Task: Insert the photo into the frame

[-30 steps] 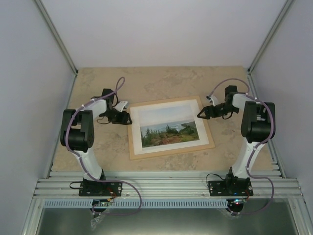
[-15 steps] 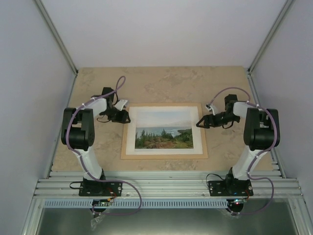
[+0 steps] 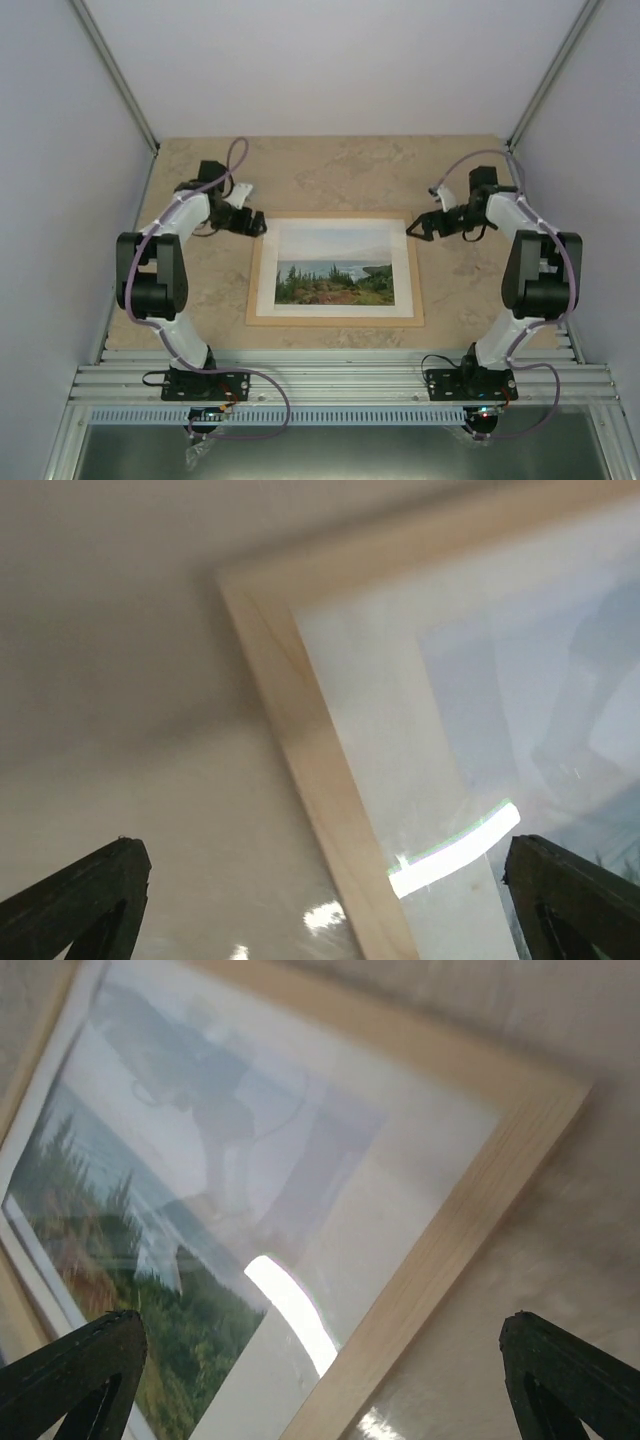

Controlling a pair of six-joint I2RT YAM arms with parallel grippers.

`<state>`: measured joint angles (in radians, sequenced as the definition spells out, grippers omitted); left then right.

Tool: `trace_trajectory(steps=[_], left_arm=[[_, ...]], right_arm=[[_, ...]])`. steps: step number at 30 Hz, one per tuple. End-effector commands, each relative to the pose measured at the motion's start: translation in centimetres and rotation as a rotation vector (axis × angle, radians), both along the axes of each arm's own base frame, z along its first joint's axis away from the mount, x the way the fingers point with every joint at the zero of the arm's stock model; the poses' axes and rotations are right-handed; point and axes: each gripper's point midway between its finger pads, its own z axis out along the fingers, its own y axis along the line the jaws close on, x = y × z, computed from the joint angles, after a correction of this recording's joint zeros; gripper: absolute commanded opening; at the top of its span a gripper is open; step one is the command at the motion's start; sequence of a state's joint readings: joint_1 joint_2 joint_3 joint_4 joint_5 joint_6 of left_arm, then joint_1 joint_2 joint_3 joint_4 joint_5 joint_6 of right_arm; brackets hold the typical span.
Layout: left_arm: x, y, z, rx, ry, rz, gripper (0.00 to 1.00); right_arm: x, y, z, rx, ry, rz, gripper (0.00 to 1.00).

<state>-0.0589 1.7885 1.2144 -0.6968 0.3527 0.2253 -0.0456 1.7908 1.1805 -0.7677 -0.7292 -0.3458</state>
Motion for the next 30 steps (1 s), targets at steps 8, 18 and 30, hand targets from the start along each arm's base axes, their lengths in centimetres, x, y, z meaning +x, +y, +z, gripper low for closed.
trace_trajectory(steps=[8, 18, 30], left_arm=[[7.0, 9.5, 19.2, -0.036, -0.406, 0.290, 1.00], [1.5, 17.4, 18.0, -0.014, -0.381, 0.478, 0.99], [-3.8, 16.0, 12.4, 0.007, -0.315, 0.519, 1.00]], right_arm=[[4.8, -3.0, 17.2, -0.099, -0.556, -0.011, 0.98], [-0.4, -5.4, 15.7, -0.099, -0.561, -0.139, 0.98], [-4.2, -5.7, 12.1, -0.070, -0.492, -0.199, 0.98]])
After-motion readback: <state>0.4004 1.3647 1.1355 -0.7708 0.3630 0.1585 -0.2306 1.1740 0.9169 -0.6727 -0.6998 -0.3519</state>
